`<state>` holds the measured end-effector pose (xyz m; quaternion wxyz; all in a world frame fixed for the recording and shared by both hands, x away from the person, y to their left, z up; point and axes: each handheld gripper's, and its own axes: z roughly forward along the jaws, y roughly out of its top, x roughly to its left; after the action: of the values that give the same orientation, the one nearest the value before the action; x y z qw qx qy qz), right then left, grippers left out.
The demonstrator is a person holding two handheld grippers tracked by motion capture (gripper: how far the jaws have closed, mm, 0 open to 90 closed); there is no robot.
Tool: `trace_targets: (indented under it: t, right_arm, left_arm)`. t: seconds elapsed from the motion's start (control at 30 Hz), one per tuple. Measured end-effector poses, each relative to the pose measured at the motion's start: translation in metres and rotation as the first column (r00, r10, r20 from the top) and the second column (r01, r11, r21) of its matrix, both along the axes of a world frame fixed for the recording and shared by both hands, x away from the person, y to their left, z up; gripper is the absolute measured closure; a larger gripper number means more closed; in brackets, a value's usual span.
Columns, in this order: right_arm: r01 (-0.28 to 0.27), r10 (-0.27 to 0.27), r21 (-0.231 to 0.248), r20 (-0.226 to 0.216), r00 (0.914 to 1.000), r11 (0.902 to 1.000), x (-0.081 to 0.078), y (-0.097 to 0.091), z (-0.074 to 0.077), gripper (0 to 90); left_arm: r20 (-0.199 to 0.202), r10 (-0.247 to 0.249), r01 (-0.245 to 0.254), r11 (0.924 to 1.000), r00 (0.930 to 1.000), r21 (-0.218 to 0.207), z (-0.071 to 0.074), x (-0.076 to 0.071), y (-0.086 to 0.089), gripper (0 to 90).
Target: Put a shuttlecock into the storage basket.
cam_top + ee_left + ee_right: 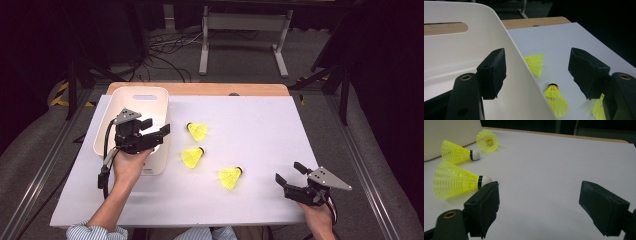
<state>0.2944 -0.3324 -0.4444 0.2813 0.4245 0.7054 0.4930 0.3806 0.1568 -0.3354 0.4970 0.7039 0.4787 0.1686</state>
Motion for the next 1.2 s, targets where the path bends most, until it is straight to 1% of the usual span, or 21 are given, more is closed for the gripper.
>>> trace_targets:
  t: [0.23, 0.47, 0.77, 0.83, 0.87, 0.9, 0.93, 1.0, 1.03, 1.07, 1.2]
  right_arm:
    - [-0.001, 0.001, 0.001, 0.001, 1.0, 1.0, 0.0, 0.0, 0.0, 17.2]
    - [-0.003, 0.003, 0.002, 0.001, 1.0, 1.0, 0.0, 0.0, 0.0, 17.2]
    - [-0.004, 0.004, 0.002, 0.001, 1.0, 1.0, 0.0, 0.0, 0.0, 17.2]
    - [-0.005, 0.005, 0.001, 0.002, 1.0, 1.0, 0.0, 0.0, 0.0, 17.2]
    - [-0.005, 0.005, 0.002, 0.002, 1.0, 1.0, 0.0, 0.0, 0.0, 17.2]
    - [-0.004, 0.004, 0.003, 0.002, 1.0, 1.0, 0.0, 0.0, 0.0, 17.2]
    - [-0.004, 0.004, 0.003, 0.002, 1.0, 1.0, 0.0, 0.0, 0.0, 17.2]
    - [-0.006, 0.006, 0.002, 0.002, 1.0, 1.0, 0.0, 0.0, 0.0, 17.2]
    - [-0.007, 0.007, 0.002, 0.002, 1.0, 1.0, 0.0, 0.0, 0.0, 17.2]
    - [-0.006, 0.006, 0.003, 0.002, 1.0, 1.0, 0.0, 0.0, 0.0, 17.2]
    - [-0.006, 0.006, 0.003, 0.002, 1.0, 1.0, 0.0, 0.0, 0.0, 17.2]
  left_arm:
    - [0.002, -0.015, 0.015, 0.9997, 0.9999, 0.017, 0.003, 0.002, -0.008, 31.8]
    - [-0.006, -0.036, 0.036, 0.9989, 0.9993, 0.03, 0.005, 0.005, -0.016, 32.0]
    - [-0.034, -0.059, 0.061, 0.997, 0.9977, 0.048, 0.006, 0.01, -0.026, 32.0]
    - [-0.046, -0.068, 0.07, 0.9962, 0.9967, 0.052, 0.006, 0.011, -0.03, 32.0]
    - [-0.046, -0.068, 0.07, 0.9962, 0.9967, 0.052, 0.006, 0.011, -0.03, 32.0]
    - [-0.053, -0.074, 0.077, 0.9953, 0.9959, 0.059, 0.006, 0.012, -0.031, 32.1]
    - [-0.056, -0.074, 0.077, 0.9955, 0.9957, 0.056, 0.006, 0.013, -0.032, 32.1]
    - [-0.069, -0.081, 0.086, 0.9939, 0.9943, 0.069, 0.007, 0.016, -0.036, 32.4]
    - [-0.069, -0.081, 0.086, 0.9939, 0.9943, 0.069, 0.007, 0.016, -0.036, 32.4]
    - [-0.079, -0.084, 0.09, 0.9935, 0.9933, 0.07, 0.008, 0.016, -0.039, 32.6]
    - [-0.093, -0.088, 0.096, 0.9916, 0.9918, 0.086, 0.009, 0.019, -0.043, 33.5]
